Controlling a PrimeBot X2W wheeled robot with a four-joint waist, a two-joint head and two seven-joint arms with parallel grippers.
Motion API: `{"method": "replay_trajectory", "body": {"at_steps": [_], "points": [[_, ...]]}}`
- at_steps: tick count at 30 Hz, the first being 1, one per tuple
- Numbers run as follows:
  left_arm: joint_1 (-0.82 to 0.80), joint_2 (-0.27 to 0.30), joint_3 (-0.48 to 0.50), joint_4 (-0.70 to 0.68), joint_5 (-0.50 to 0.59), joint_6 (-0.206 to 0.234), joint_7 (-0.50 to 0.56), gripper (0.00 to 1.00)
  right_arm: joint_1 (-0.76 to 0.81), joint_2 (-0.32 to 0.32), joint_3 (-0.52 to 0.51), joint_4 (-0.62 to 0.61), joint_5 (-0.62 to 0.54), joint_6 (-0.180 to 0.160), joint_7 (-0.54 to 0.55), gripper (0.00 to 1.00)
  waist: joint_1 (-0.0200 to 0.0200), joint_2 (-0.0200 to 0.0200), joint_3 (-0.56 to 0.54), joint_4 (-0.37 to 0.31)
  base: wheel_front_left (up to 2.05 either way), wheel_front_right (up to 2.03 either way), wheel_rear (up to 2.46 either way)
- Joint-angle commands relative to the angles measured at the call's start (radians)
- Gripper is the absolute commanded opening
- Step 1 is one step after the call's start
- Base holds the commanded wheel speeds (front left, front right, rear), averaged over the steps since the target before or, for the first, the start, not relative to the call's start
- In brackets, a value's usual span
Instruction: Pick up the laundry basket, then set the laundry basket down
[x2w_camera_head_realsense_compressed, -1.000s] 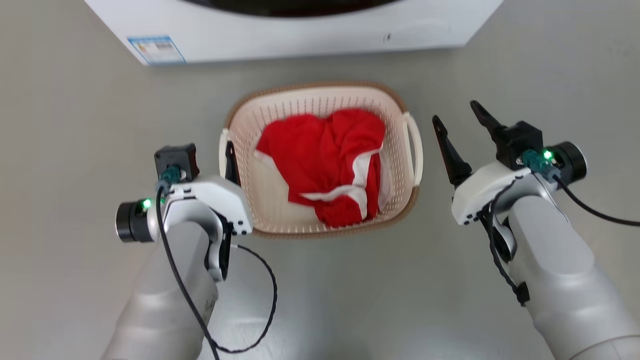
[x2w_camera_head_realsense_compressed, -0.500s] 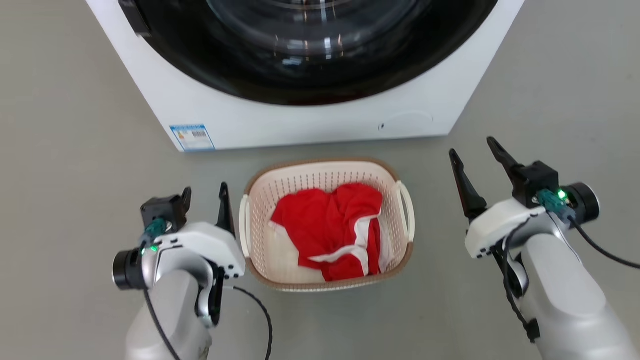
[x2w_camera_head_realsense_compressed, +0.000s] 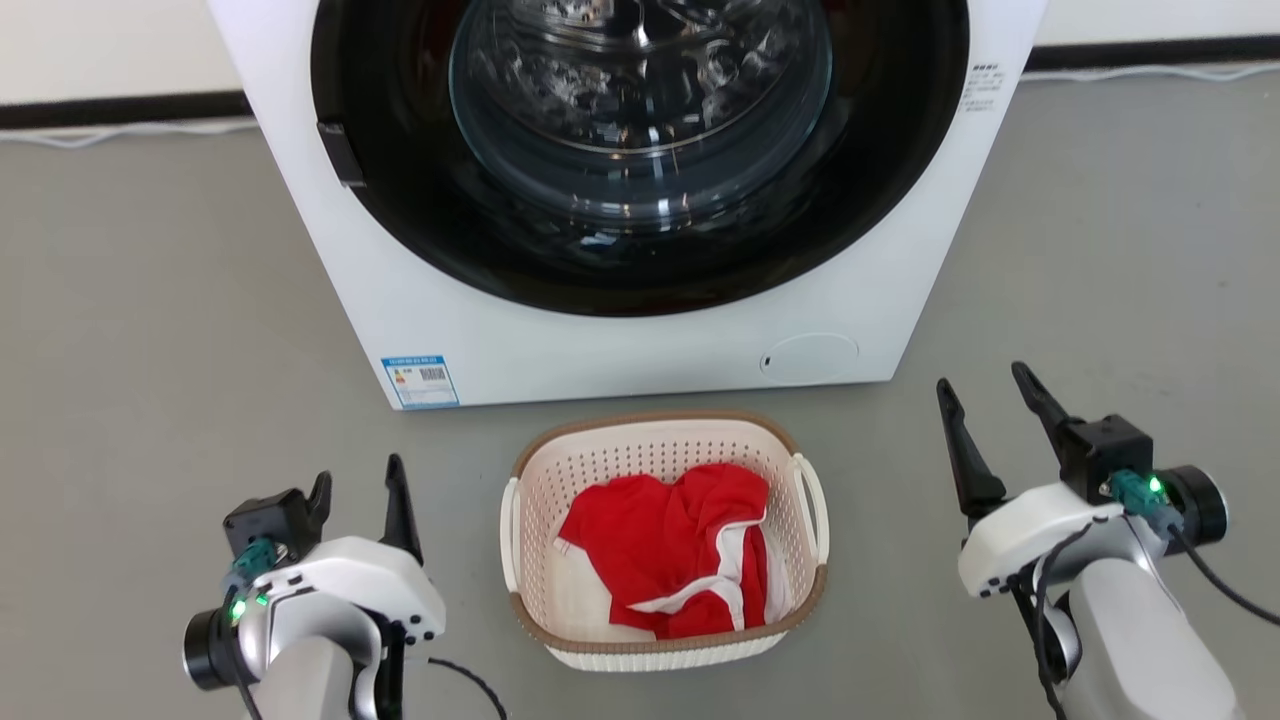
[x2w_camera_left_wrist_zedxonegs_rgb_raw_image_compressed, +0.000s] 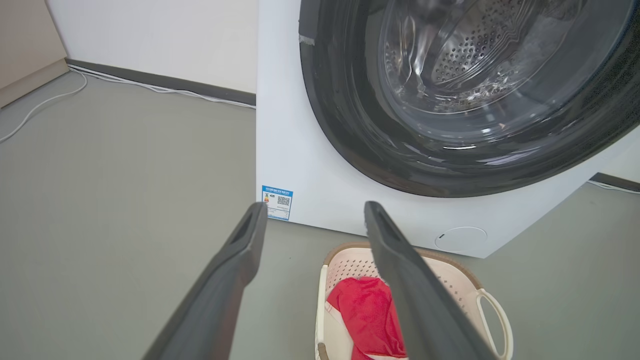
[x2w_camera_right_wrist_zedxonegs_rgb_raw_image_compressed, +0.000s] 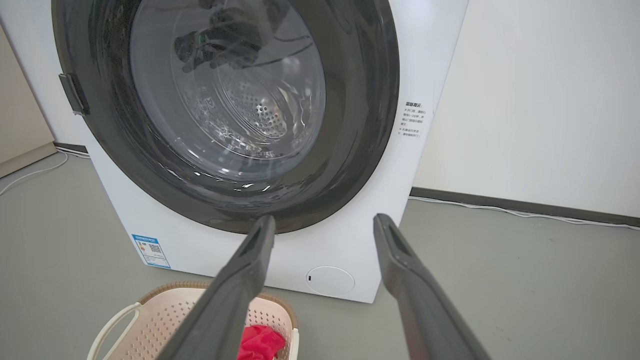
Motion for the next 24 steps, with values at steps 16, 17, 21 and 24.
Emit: {"method": "replay_trajectory", "body": {"at_steps": [16, 17, 21, 24], "points": [[0.117, 0.015, 0.082, -0.118, -0.021, -0.001, -0.005, 1.0, 0.115, 0.031, -0.034, -0.095, -0.059, 0.006, -0.011, 1.0, 0.0, -0.0001, -0.088, -0.021, 0.0, 0.0, 0.0], [0.122, 0.015, 0.084, -0.122, -0.022, 0.001, -0.005, 1.0, 0.119, 0.032, -0.04, -0.098, -0.062, 0.006, -0.011, 1.0, 0.0, -0.0001, -0.09, -0.02, 0.0, 0.0, 0.0], [0.135, 0.015, 0.089, -0.136, -0.024, 0.006, -0.005, 1.0, 0.132, 0.036, -0.048, -0.107, -0.072, 0.006, -0.011, 1.0, 0.0, -0.0001, -0.096, -0.02, 0.0, 0.0, 0.0], [0.149, 0.015, 0.091, -0.147, -0.025, 0.011, -0.005, 1.0, 0.142, 0.038, -0.054, -0.11, -0.078, 0.006, -0.011, 1.0, 0.0, -0.0001, -0.1, -0.021, 0.0, 0.0, 0.0]]}}
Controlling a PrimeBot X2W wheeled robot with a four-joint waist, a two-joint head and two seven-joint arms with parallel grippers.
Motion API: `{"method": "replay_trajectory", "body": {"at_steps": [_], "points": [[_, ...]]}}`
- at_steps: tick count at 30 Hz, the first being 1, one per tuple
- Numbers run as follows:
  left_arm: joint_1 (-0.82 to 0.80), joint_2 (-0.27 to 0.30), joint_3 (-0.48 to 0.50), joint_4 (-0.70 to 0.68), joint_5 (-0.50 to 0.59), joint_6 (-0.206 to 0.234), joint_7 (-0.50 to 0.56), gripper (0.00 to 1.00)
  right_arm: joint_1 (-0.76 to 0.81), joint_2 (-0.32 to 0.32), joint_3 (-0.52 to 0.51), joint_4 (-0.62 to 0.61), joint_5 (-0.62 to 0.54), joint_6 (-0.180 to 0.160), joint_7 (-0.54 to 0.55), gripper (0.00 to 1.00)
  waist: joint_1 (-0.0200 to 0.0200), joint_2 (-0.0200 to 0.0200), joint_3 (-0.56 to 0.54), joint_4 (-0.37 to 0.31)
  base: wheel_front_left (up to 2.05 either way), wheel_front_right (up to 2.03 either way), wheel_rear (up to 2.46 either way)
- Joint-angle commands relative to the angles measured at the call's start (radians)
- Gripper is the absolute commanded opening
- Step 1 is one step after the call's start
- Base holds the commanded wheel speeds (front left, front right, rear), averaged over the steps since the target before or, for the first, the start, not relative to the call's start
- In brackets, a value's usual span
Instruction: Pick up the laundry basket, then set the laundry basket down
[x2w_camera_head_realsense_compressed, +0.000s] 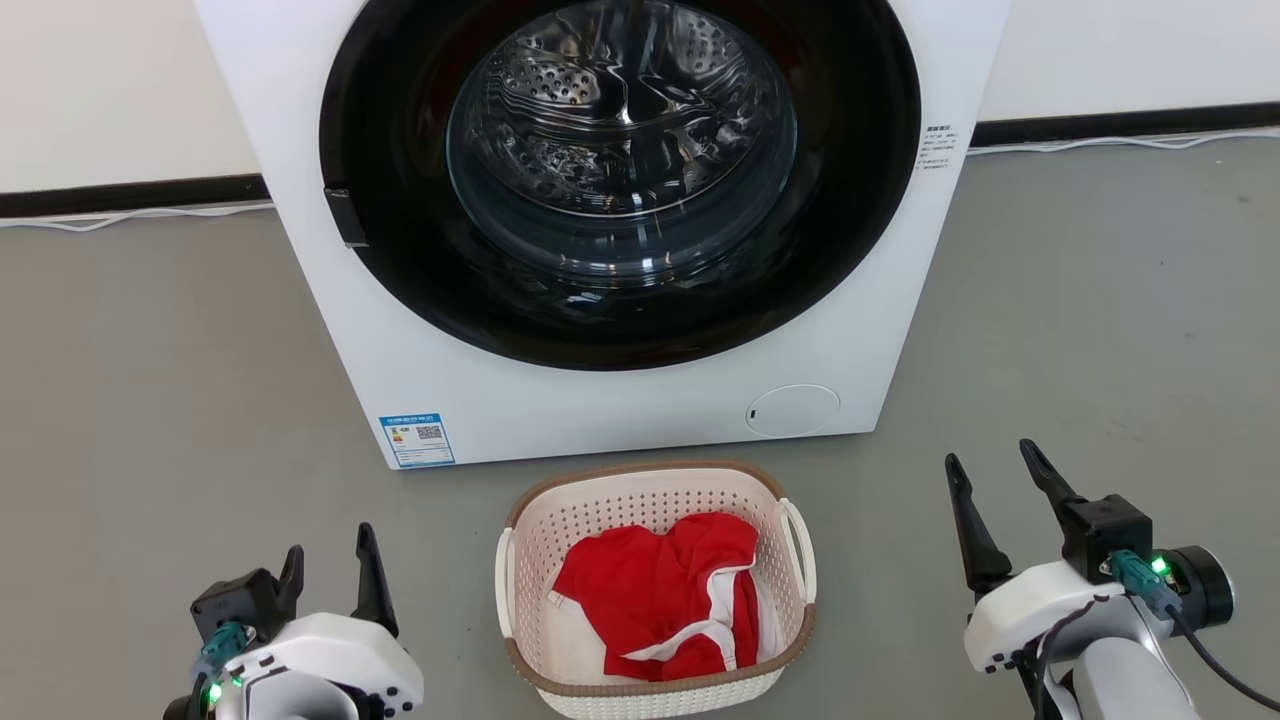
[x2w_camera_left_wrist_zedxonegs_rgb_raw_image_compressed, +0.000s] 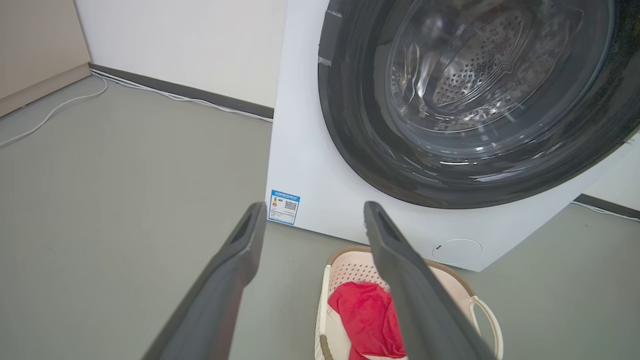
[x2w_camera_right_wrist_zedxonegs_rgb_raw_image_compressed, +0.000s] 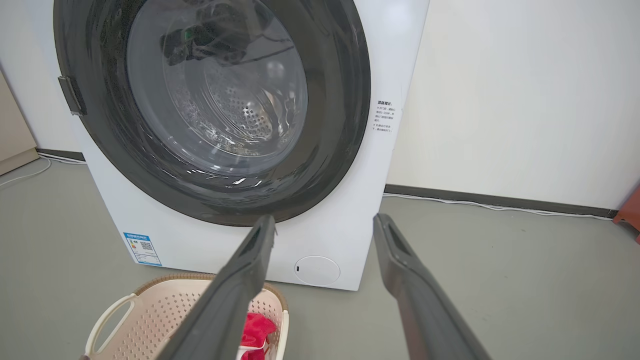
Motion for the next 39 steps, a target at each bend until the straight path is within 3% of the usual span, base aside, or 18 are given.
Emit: {"method": "replay_trajectory", "body": {"at_steps": [1, 4, 5, 15, 19, 39], "points": [[-0.007, 0.015, 0.032, -0.034, -0.007, 0.008, -0.005, 1.0, -0.011, 0.002, 0.017, -0.032, -0.012, 0.006, -0.011, 1.0, 0.0, -0.0001, -0.001, -0.001, 0.0, 0.0, 0.0], [0.001, 0.015, 0.034, -0.058, 0.006, 0.013, -0.005, 1.0, -0.007, 0.004, 0.013, -0.036, -0.018, 0.006, -0.011, 1.0, 0.0, -0.0001, -0.002, -0.001, 0.0, 0.0, 0.0], [0.019, 0.0, 0.003, -0.027, 0.006, 0.006, 0.001, 0.0, 0.003, 0.003, -0.005, -0.003, -0.015, 0.0, 0.0, 0.0, 0.0, -0.0001, -0.002, -0.001, 0.0, 0.0, 0.0], [0.035, -0.005, 0.012, -0.016, -0.069, -0.007, 0.029, 0.0, 0.02, 0.01, -0.02, 0.015, 0.079, -0.001, 0.037, 0.0, 0.0022, -0.0001, -0.004, 0.002, 0.0, 0.0, 0.0], [0.038, -0.004, 0.012, -0.028, -0.111, -0.014, 0.038, 0.0, 0.028, 0.011, -0.016, 0.001, 0.137, 0.0, 0.045, 0.0, 0.0002, -0.0001, -0.002, 0.004, 0.0, 0.0, 0.0], [0.046, -0.001, 0.021, -0.082, -0.308, -0.046, 0.091, 0.0, 0.051, 0.014, -0.014, -0.057, 0.398, 0.001, 0.091, 0.0, 0.0, -0.0001, 0.0, 0.013, 0.0, 0.0, 0.0]]}}
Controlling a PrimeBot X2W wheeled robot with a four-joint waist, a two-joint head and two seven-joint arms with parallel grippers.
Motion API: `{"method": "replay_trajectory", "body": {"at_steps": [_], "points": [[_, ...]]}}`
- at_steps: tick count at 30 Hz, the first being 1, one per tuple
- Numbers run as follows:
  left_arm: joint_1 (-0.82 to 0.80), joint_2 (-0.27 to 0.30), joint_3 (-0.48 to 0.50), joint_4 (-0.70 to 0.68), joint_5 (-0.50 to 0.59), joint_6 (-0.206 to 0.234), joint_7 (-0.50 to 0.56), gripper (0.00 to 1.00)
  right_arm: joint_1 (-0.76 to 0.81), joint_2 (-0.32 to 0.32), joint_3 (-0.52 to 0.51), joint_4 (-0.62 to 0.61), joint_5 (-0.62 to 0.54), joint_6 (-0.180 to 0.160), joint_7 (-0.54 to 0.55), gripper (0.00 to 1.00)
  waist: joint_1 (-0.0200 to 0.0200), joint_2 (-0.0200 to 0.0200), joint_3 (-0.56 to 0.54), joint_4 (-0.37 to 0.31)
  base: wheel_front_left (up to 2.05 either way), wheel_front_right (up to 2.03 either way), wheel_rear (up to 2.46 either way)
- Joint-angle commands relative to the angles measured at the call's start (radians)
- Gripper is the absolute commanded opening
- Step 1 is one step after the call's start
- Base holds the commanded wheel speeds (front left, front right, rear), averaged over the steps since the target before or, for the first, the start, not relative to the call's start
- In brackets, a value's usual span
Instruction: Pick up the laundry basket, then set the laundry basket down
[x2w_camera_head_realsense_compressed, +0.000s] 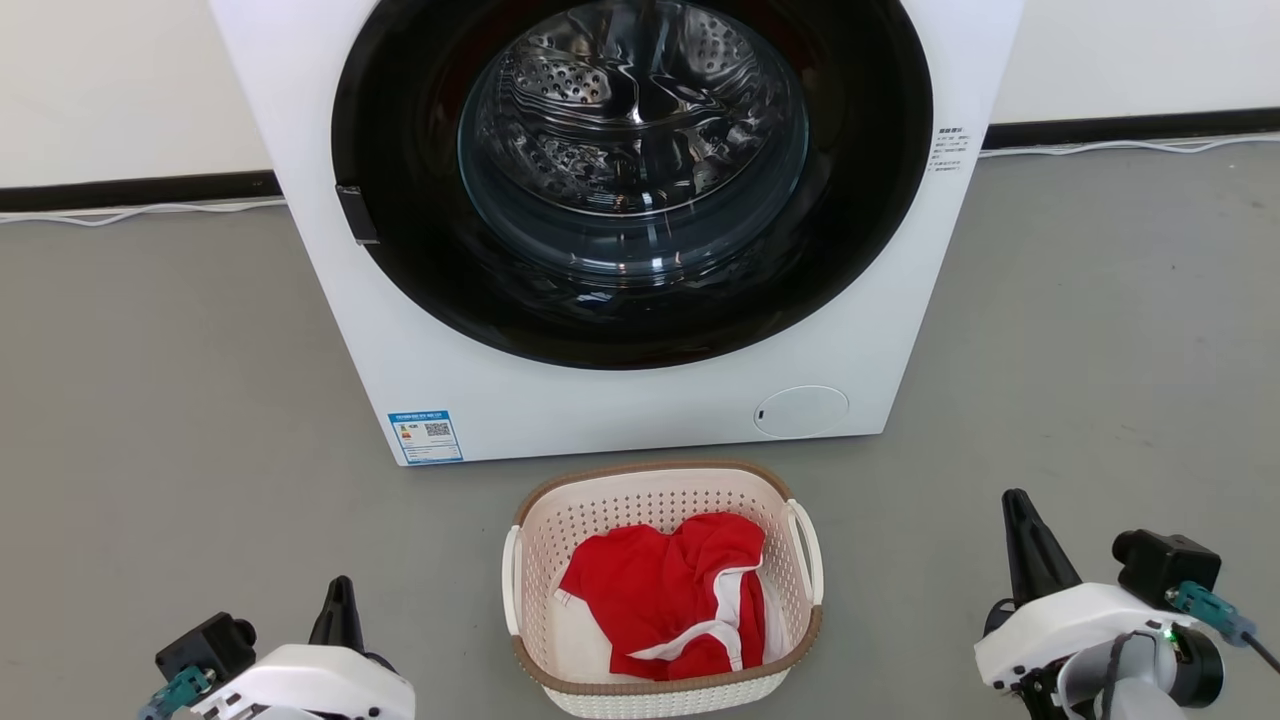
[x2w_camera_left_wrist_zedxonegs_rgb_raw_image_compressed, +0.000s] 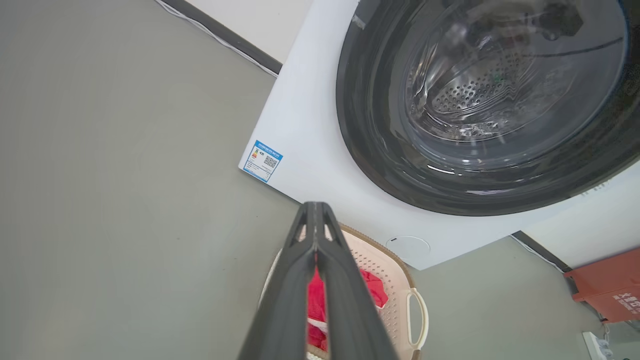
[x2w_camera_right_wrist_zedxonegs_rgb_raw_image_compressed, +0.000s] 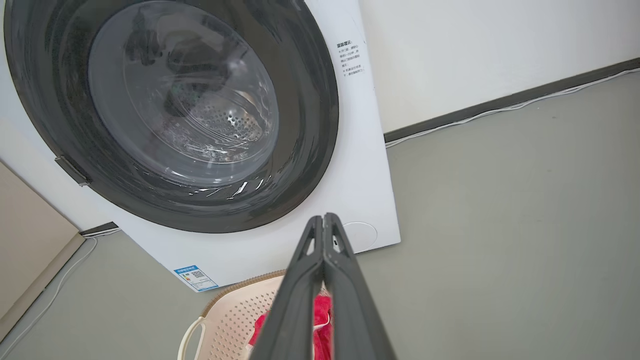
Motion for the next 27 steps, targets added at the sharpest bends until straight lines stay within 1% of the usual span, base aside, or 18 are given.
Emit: {"method": "replay_trajectory", "body": {"at_steps": [1, 3, 27], "points": [[-0.025, 0.008, 0.013, -0.036, -0.033, -0.012, 0.006, 0.0, -0.014, -0.006, 0.001, -0.039, 0.046, 0.002, 0.01, 0.0, -0.0001, -0.0001, 0.0, 0.001, 0.0, 0.0, 0.0], [-0.024, 0.009, 0.013, -0.038, -0.043, -0.014, 0.009, 0.0, -0.013, -0.006, 0.001, -0.041, 0.06, 0.002, 0.012, 0.0, -0.0001, -0.0001, 0.0, 0.001, 0.0, 0.0, 0.0], [-0.016, 0.013, 0.028, -0.102, -0.291, -0.054, 0.08, 0.0, 0.009, -0.002, -0.008, -0.104, 0.387, 0.003, 0.082, 0.0, -0.0002, -0.0001, 0.002, 0.013, 0.0, 0.0, 0.0]]}}
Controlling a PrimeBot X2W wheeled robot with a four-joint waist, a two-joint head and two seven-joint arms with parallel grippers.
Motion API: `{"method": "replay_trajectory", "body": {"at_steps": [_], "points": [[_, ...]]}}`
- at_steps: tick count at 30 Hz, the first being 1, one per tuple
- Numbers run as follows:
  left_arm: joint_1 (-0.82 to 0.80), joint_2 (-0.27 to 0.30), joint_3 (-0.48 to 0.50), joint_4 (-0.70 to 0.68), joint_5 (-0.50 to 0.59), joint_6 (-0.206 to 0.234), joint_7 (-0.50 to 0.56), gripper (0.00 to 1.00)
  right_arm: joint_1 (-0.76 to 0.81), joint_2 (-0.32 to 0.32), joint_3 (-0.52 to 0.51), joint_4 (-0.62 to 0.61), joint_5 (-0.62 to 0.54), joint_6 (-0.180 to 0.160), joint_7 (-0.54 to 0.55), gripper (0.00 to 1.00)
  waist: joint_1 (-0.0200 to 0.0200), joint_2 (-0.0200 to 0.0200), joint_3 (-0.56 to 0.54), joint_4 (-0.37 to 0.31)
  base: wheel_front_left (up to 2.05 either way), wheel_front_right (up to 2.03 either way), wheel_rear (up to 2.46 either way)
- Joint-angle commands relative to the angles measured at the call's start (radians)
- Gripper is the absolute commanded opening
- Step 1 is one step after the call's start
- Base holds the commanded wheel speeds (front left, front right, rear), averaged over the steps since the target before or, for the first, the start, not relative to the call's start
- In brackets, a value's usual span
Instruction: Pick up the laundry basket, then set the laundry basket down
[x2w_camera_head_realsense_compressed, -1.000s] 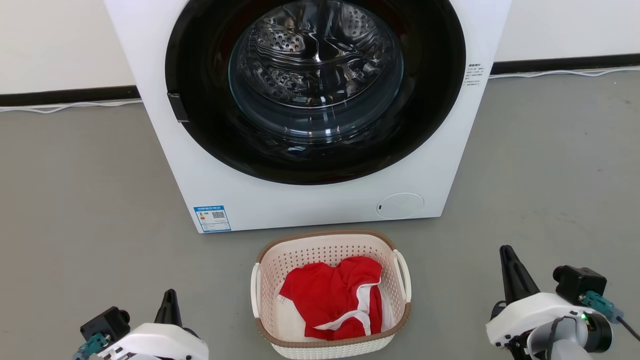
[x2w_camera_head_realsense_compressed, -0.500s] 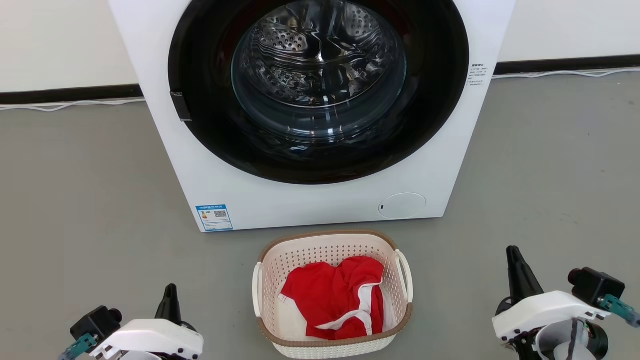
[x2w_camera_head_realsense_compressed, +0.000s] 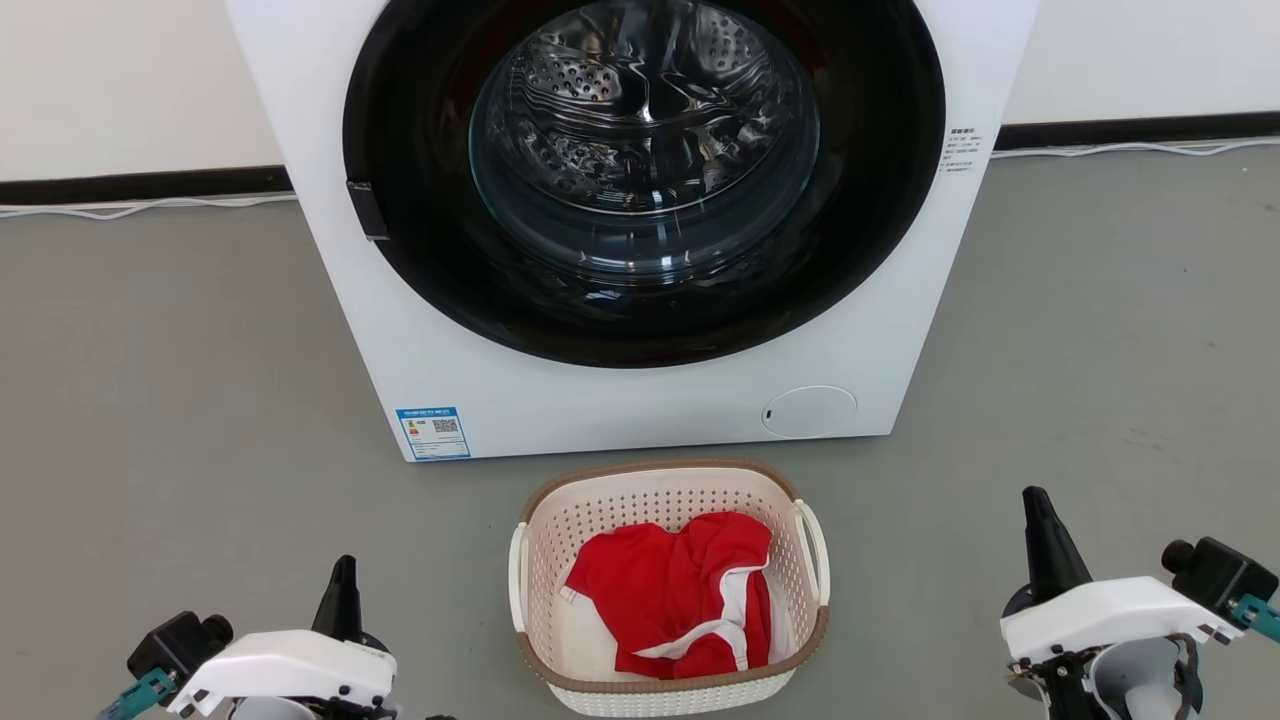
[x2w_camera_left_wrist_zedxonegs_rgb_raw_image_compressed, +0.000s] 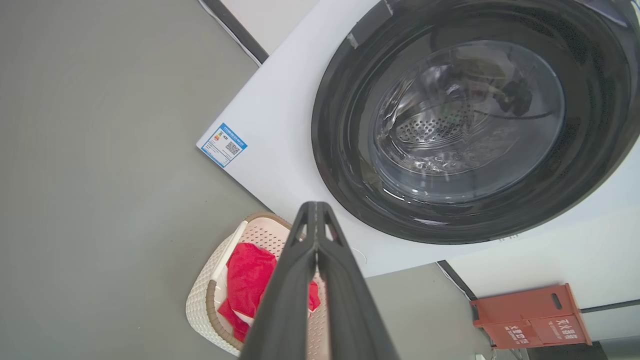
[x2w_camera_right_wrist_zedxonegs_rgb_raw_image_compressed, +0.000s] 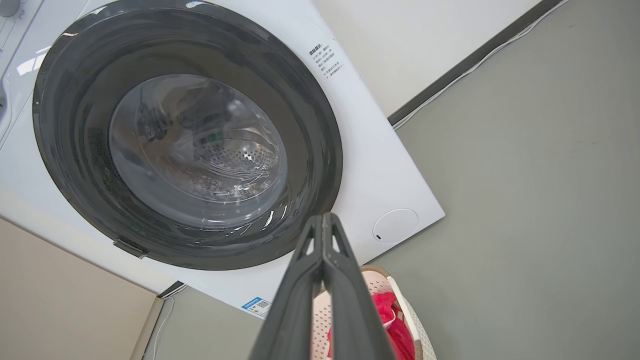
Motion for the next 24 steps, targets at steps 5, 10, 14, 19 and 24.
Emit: {"method": "replay_trajectory", "body": {"at_steps": [5, 10, 14, 19, 24], "points": [[-0.018, 0.011, 0.02, -0.046, -0.07, -0.016, 0.015, 0.0, -0.006, -0.005, 0.004, -0.047, 0.09, 0.004, 0.025, 0.0, -0.0001, -0.0001, 0.0, 0.002, 0.0, 0.0, 0.0], [-0.016, 0.012, 0.023, -0.059, -0.122, -0.024, 0.03, 0.0, -0.002, -0.004, 0.003, -0.061, 0.158, 0.004, 0.039, 0.0, -0.0001, -0.0001, 0.001, 0.005, 0.0, 0.0, 0.0], [-0.014, 0.013, 0.026, -0.072, -0.174, -0.032, 0.045, 0.0, 0.003, -0.003, 0.001, -0.074, 0.226, 0.004, 0.054, 0.0, -0.0001, -0.0001, 0.001, 0.007, 0.0, 0.0, 0.0], [-0.013, 0.014, 0.028, -0.083, -0.215, -0.039, 0.057, 0.0, 0.007, -0.003, -0.001, -0.084, 0.281, 0.005, 0.065, 0.0, -0.0001, -0.0001, 0.001, 0.009, 0.0, 0.0, 0.0], [-0.011, 0.015, 0.032, -0.096, -0.267, -0.048, 0.071, 0.0, 0.011, -0.002, -0.002, -0.097, 0.349, 0.005, 0.08, 0.0, -0.0001, -0.0001, 0.002, 0.011, 0.0, 0.0, 0.0]]}}
